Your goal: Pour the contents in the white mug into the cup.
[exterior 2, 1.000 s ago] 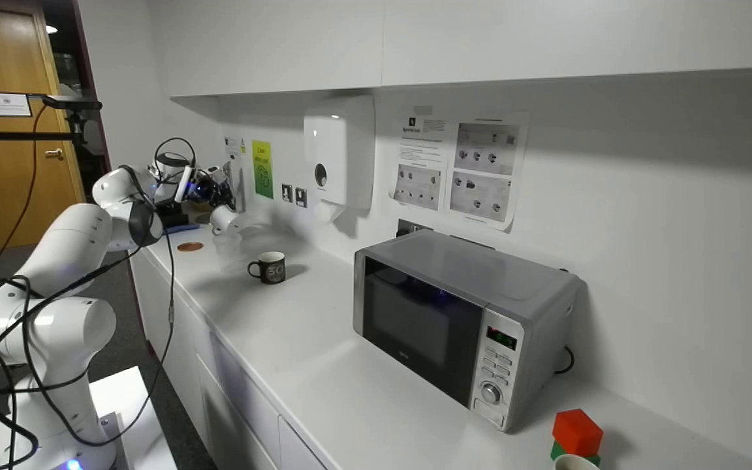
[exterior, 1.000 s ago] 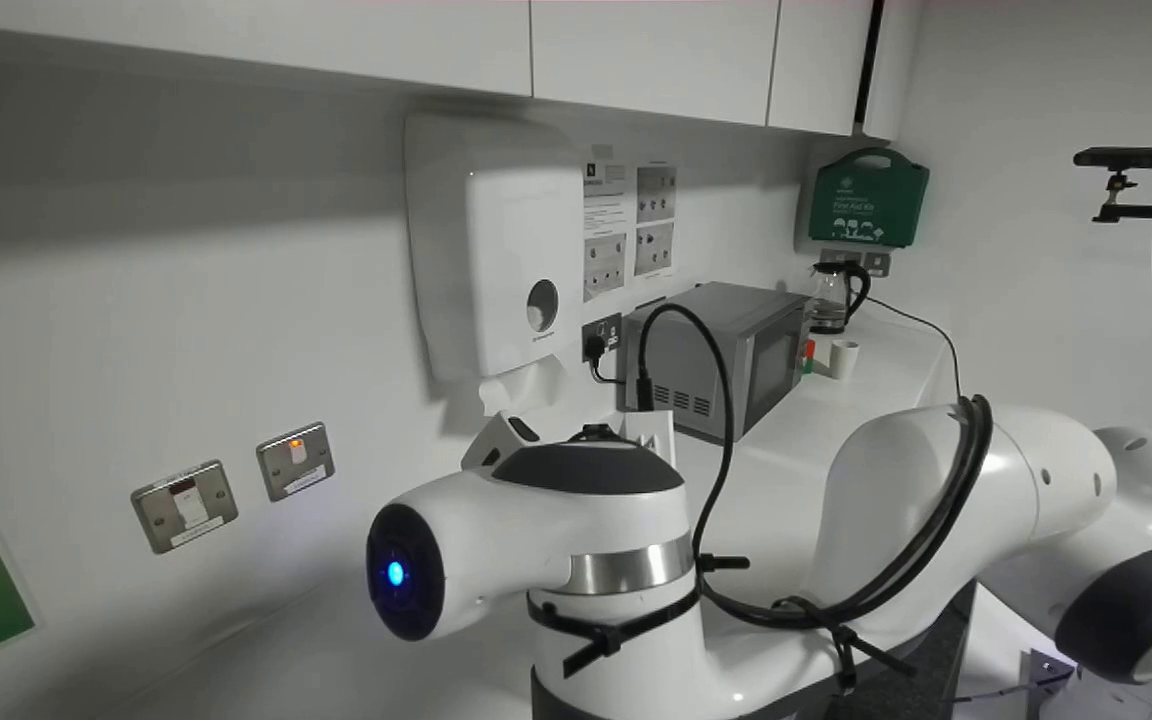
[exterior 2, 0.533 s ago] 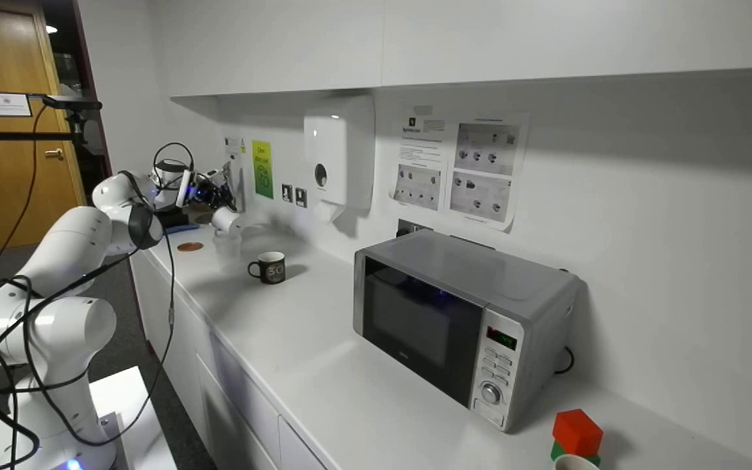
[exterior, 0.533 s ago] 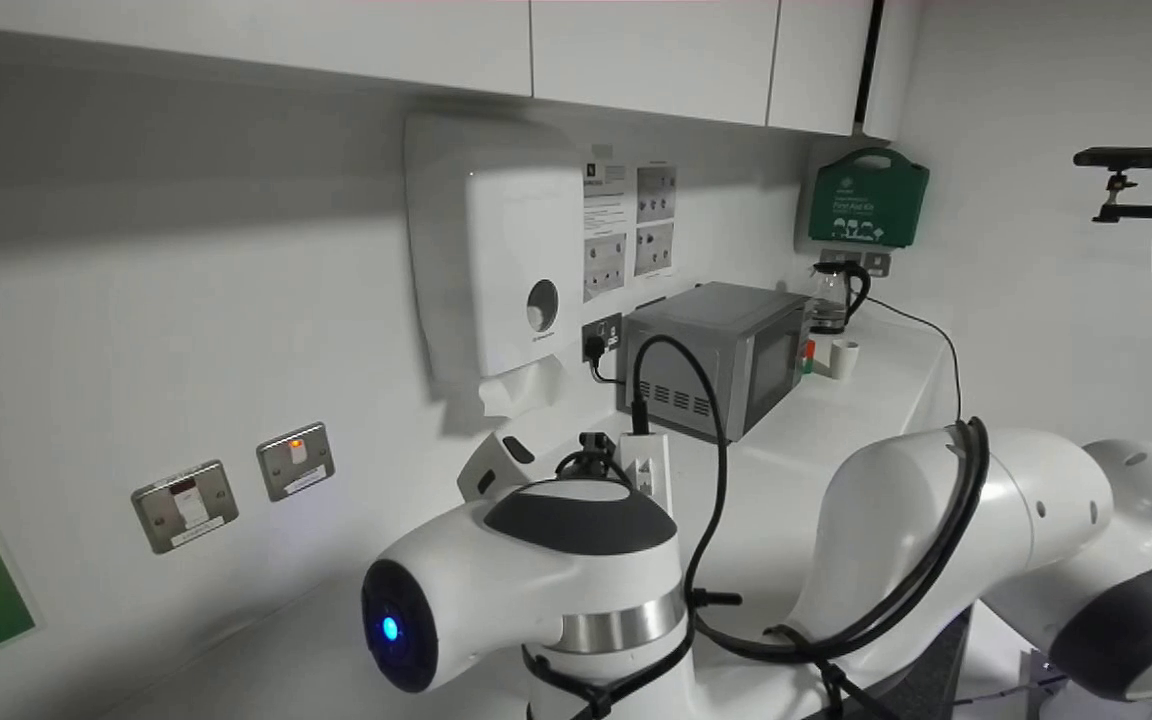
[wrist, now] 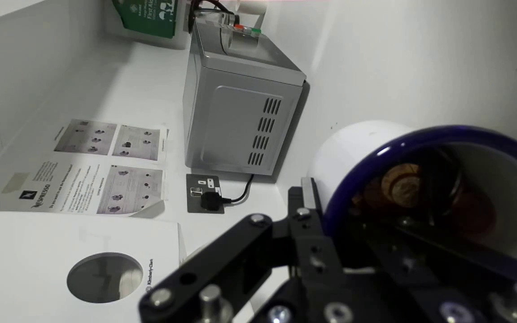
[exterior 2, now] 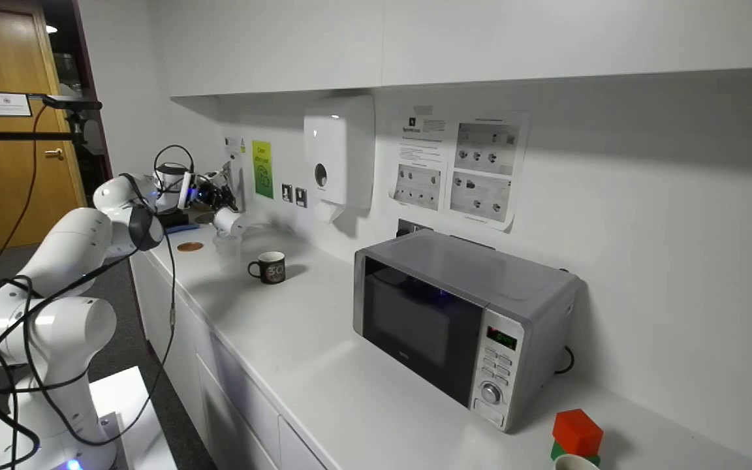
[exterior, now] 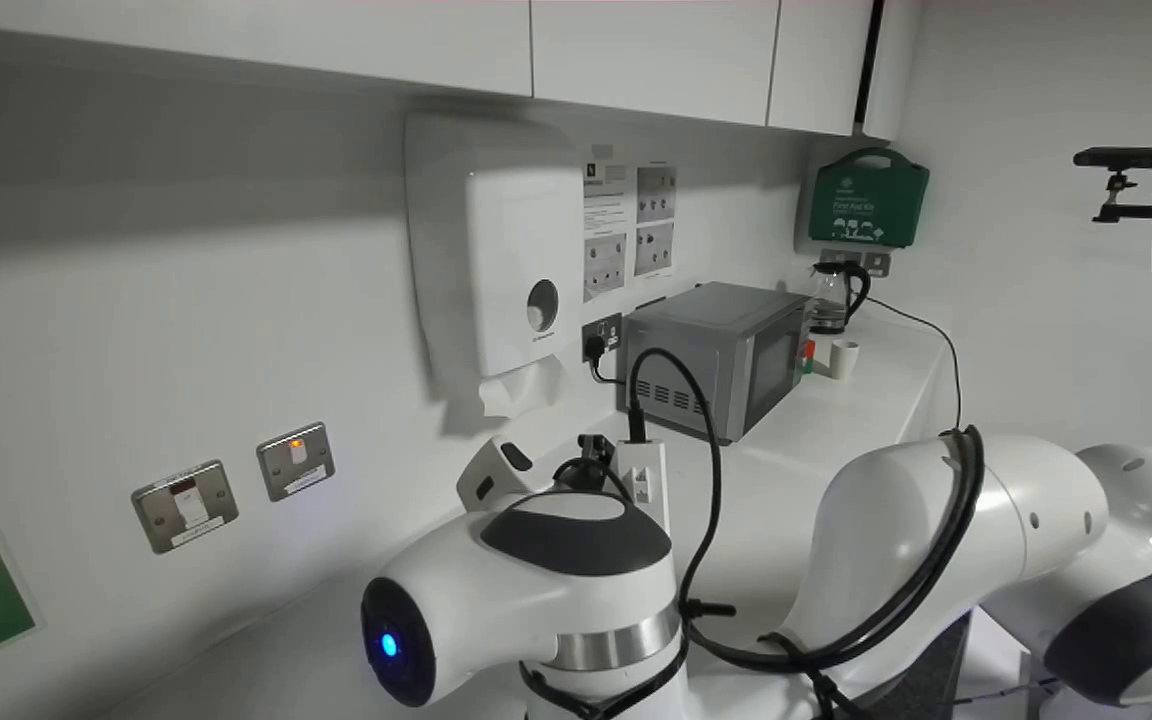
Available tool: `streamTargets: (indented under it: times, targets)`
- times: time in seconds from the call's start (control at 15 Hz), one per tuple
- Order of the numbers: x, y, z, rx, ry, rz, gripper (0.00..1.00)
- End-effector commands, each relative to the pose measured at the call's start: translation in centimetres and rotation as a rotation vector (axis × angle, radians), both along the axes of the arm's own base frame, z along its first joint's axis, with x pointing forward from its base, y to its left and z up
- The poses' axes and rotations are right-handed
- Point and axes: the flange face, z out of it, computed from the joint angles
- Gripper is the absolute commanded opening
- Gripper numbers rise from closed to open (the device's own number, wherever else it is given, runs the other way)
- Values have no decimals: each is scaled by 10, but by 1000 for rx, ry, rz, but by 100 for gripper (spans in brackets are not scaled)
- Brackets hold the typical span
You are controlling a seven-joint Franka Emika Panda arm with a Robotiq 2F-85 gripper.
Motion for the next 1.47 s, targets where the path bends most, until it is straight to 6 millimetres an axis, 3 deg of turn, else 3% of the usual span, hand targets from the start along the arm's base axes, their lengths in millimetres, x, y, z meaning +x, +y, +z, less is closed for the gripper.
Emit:
streamTargets:
  times: [0.0,0.47,0.73,0.8,1.4]
  targets:
    - [-6,-1,15,-49,-18,-10,1]
    - [-10,5,16,-83,-62,2,1]
    - [-9,2,19,-33,29,13,1]
    - [-6,8,0,-44,-17,21,6]
    - [-6,8,1,-44,3,27,6]
